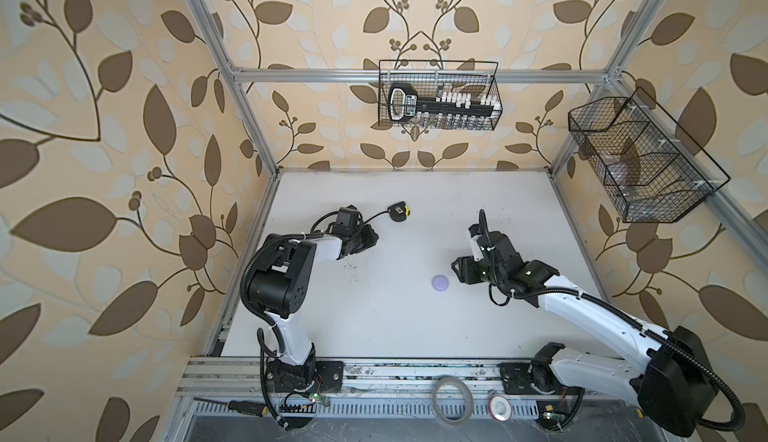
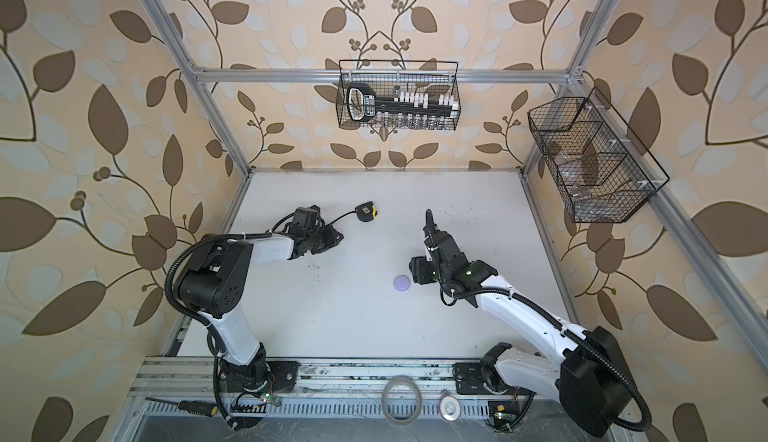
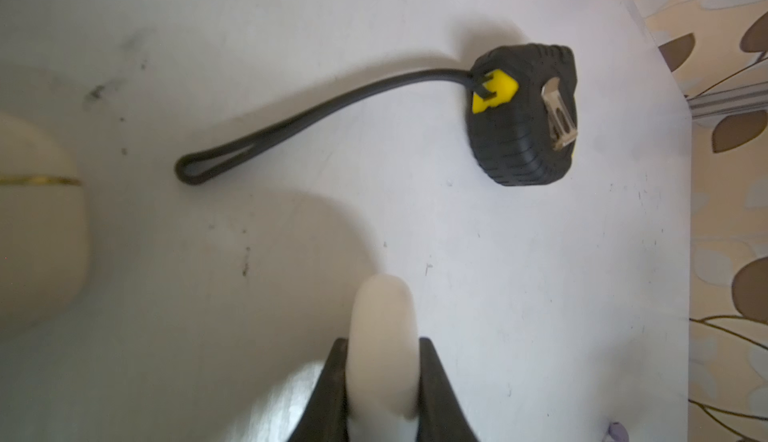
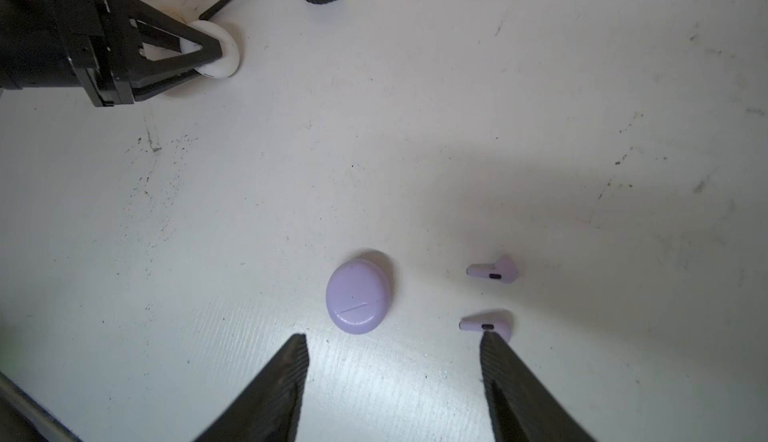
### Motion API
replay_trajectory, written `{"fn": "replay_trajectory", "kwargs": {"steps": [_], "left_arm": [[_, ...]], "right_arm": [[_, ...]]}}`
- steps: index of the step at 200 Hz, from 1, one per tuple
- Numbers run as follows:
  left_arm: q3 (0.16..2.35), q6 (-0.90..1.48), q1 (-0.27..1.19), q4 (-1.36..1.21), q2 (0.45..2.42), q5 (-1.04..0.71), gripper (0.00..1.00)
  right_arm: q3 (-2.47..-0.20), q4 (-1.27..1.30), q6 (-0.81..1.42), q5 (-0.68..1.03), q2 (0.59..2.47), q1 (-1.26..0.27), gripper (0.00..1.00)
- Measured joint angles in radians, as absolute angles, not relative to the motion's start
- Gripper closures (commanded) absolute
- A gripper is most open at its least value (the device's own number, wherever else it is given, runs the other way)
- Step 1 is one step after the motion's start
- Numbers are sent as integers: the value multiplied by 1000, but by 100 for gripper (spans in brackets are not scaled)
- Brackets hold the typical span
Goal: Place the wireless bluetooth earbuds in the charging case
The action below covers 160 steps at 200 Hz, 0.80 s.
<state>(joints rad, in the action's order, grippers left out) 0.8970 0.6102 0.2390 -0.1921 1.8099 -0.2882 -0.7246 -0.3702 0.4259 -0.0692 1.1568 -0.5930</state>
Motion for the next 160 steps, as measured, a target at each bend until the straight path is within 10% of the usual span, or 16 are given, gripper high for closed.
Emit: {"fn": "replay_trajectory", "kwargs": {"steps": [160], "left_arm": [[793, 604, 214, -202, 1624, -220, 7]], "right_arm": [[-785, -379, 434, -181, 1488, -779, 12]]}}
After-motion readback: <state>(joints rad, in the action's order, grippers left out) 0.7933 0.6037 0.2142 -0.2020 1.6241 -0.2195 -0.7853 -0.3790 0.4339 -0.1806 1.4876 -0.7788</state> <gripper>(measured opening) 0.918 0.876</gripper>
